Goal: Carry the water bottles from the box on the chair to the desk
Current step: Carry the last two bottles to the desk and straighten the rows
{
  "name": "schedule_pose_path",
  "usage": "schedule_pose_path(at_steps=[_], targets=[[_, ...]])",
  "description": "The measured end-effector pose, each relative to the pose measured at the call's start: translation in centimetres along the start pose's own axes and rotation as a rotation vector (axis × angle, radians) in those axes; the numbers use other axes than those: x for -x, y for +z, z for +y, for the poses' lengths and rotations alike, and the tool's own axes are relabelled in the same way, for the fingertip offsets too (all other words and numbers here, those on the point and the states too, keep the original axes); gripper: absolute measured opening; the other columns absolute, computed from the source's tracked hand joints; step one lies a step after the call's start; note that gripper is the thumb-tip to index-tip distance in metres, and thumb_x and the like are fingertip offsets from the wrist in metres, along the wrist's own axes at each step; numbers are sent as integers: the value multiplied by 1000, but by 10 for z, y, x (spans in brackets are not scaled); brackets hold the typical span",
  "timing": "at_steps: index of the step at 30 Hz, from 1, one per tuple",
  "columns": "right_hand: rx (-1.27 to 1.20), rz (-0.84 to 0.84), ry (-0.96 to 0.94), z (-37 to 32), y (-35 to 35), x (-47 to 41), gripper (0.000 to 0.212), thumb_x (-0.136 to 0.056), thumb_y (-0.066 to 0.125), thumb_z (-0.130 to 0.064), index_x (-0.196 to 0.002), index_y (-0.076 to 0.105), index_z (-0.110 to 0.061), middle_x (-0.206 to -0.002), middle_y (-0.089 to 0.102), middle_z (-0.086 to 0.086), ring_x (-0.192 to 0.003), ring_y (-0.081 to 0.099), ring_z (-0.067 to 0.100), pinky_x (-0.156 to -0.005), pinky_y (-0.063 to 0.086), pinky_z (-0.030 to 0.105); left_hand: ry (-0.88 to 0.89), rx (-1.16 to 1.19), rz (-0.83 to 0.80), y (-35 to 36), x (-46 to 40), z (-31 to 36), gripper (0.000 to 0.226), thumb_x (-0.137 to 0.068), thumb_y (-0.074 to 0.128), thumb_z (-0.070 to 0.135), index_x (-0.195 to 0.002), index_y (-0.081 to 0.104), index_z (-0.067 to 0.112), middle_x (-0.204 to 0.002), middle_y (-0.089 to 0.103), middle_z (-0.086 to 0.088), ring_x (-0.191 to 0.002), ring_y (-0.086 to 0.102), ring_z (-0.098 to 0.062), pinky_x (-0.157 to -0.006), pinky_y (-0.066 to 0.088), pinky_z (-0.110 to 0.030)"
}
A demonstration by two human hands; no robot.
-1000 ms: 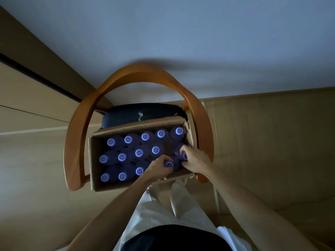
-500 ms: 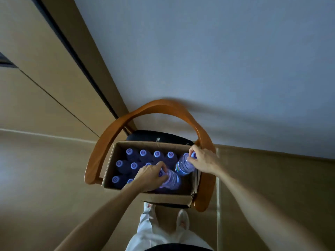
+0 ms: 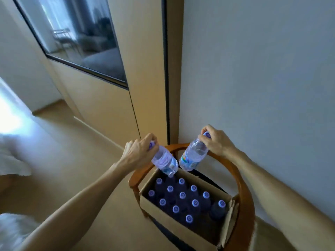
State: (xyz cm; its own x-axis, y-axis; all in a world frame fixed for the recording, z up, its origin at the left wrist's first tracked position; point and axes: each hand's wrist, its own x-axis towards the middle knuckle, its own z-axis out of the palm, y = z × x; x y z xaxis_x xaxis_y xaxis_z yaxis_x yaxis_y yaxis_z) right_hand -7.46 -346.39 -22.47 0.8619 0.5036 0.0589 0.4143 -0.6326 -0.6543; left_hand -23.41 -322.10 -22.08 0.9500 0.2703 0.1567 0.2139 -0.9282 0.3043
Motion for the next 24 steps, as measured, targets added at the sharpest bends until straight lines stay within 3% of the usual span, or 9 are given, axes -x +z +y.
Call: schedule_pose_path(at_steps=[7, 14, 18, 21, 24], targets=[[-145, 58, -237, -150, -6, -76, 14, -86, 56, -33, -76, 55, -23, -66, 58, -6, -62, 52, 7, -56, 41, 25, -46, -91, 352, -129, -21, -73, 15, -94, 39, 40, -94, 51, 32, -70, 61, 10, -55, 50, -19, -50, 25, -25], [-160, 154, -467, -318, 22, -145, 15, -87, 57, -30, -77, 59, -19, -72, 62, -4, -70, 57, 14, -59, 45, 27, -52, -80, 617, -256, -40, -164, 38, -89, 36, 45, -85, 60, 15, -71, 65, -3, -62, 60, -24, -66, 54, -39], [-130, 212, -546, -403, 52, -181, 27, -87, 57, -40, -74, 58, -17, -68, 61, -5, -67, 55, 14, -57, 38, 24, -51, -93, 727, -313, -49, -223, 39, -92, 52, 53, -77, 61, 17, -67, 65, -1, -57, 58, -14, -55, 42, -23], [-119, 255, -594, -460, 82, -206, 38, -85, 60, -52, -69, 57, -17, -64, 61, -5, -64, 55, 12, -59, 39, 26, -90, -91, 747, -348, -53, -266, 47, -84, 58, 60, -77, 62, 14, -67, 62, 3, -58, 56, -11, -54, 37, -18], [-147, 250, -617, -509, 115, -236, 43, -80, 64, -60, -66, 57, -19, -63, 61, -5, -65, 57, 17, -62, 43, 28, -114, -88, 794, -373, -60, -314, 37, -89, 56, 53, -80, 59, 17, -68, 59, 4, -61, 58, -15, -57, 40, -19]])
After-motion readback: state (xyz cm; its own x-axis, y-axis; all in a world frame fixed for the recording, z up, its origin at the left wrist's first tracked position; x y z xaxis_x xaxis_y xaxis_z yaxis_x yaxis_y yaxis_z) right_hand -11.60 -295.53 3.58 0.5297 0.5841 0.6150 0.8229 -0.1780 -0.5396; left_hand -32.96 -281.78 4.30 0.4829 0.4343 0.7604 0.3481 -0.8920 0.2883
